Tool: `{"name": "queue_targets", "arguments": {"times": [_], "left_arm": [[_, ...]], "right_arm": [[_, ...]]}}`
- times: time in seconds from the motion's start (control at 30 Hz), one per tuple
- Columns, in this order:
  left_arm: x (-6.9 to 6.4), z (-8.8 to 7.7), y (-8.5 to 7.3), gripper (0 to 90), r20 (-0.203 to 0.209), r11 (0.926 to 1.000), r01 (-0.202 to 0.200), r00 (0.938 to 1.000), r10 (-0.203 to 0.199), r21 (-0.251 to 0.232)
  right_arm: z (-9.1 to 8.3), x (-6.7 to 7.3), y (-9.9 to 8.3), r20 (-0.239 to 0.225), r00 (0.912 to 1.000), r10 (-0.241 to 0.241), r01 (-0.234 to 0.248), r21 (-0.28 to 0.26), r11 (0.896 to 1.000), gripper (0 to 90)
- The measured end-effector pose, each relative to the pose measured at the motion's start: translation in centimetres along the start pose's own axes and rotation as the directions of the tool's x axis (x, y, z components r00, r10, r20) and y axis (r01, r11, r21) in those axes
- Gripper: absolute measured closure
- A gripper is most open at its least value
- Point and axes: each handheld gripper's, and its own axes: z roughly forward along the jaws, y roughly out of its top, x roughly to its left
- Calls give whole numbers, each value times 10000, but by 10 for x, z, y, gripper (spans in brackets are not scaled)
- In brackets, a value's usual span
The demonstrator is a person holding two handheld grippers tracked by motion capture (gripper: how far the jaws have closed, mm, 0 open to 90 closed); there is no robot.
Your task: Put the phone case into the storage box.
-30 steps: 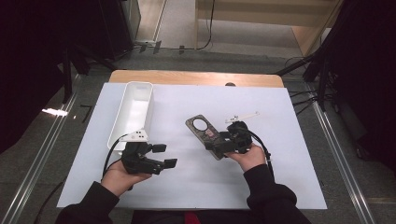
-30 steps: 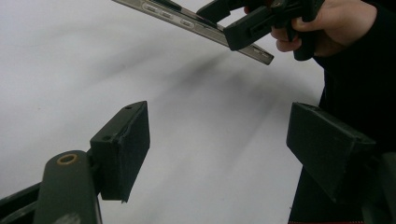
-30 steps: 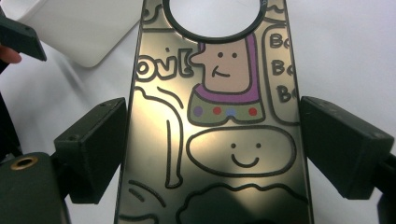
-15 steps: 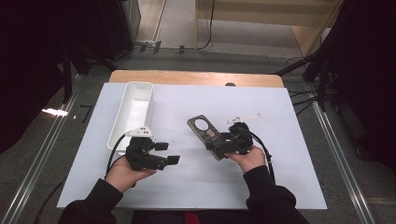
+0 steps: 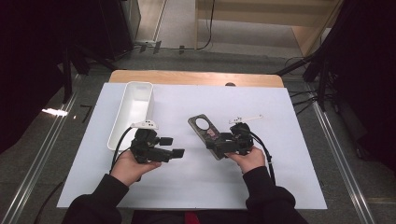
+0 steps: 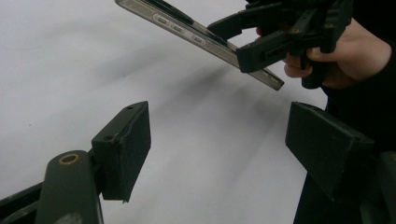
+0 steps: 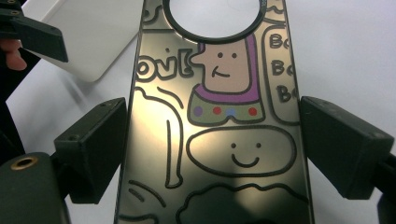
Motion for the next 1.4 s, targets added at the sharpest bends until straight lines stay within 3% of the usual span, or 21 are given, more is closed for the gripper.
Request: {"name": "queue_targets", "arguments": {"times": [0.47, 0.8, 1.1, 1.4], "left_arm": [[1, 11, 14, 251, -498, 9998, 181, 9986, -181, -7], [4, 19, 26, 269, -708, 9963, 854, 9938, -858, -96], [8, 27, 33, 269, -845, 9954, 924, 9920, -942, -239], [13, 31, 40, 269, -950, 9895, 1430, 9850, -1442, -190]], "right_arm": [[3, 0, -4, -27, 9993, 365, -366, -233, 9991, 106], [8, 0, -5, -11, 9986, 524, -525, -370, 9979, 107], [12, 3, -7, 40, 9985, 546, -544, -389, 9978, 107], [12, 2, -8, 2, 9954, 954, -952, -613, 9936, 108]]}}
